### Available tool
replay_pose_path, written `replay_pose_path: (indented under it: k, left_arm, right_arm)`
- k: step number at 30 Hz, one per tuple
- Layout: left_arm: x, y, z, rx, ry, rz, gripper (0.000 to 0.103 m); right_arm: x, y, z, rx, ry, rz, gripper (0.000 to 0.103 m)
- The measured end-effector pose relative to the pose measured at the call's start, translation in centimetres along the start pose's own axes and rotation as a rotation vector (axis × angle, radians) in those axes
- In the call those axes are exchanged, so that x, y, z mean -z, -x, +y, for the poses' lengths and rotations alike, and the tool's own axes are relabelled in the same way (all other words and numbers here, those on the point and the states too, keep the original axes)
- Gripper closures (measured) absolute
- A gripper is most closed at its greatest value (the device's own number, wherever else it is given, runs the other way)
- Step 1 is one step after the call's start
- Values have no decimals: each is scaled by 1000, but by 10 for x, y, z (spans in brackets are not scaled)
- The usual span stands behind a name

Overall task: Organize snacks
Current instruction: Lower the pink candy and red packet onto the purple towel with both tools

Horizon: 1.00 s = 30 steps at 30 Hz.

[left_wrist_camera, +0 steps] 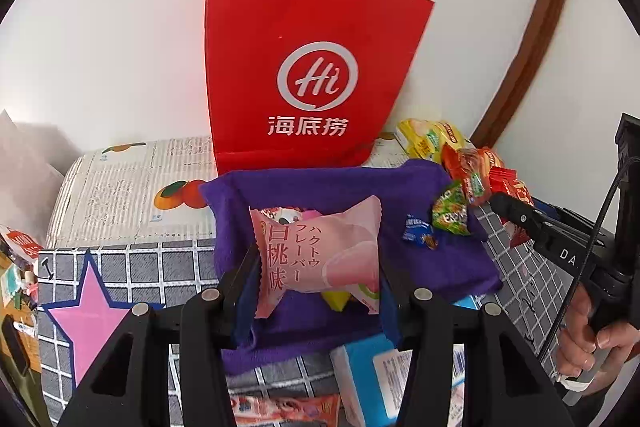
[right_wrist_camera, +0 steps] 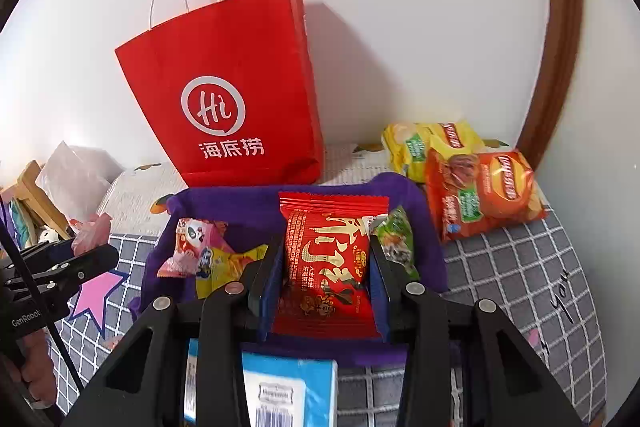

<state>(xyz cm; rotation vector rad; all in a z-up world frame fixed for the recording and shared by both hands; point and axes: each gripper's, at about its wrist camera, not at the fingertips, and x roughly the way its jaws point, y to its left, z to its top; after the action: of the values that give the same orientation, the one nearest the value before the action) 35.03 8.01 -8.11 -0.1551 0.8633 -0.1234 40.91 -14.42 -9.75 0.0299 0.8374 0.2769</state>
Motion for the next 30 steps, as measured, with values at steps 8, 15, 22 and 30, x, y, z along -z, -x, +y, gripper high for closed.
replay_pose_path:
  k: [8,15,22,30]
  left_arm:
    - [-6,-33,9,4,27,28,55]
    - [1,-60,19,5,46,83,55]
    - [2,-67,29,-8,63,103,55]
    - [6,-79,26,-7,47,143,55]
  right_arm:
    - [-3,-41,6,-26,17,47,64]
    - [4,-81,1,-55,10,153,64]
    - [17,-109,-1,-41,28,233,64]
    - [31,-129,9,-79,61,327,64]
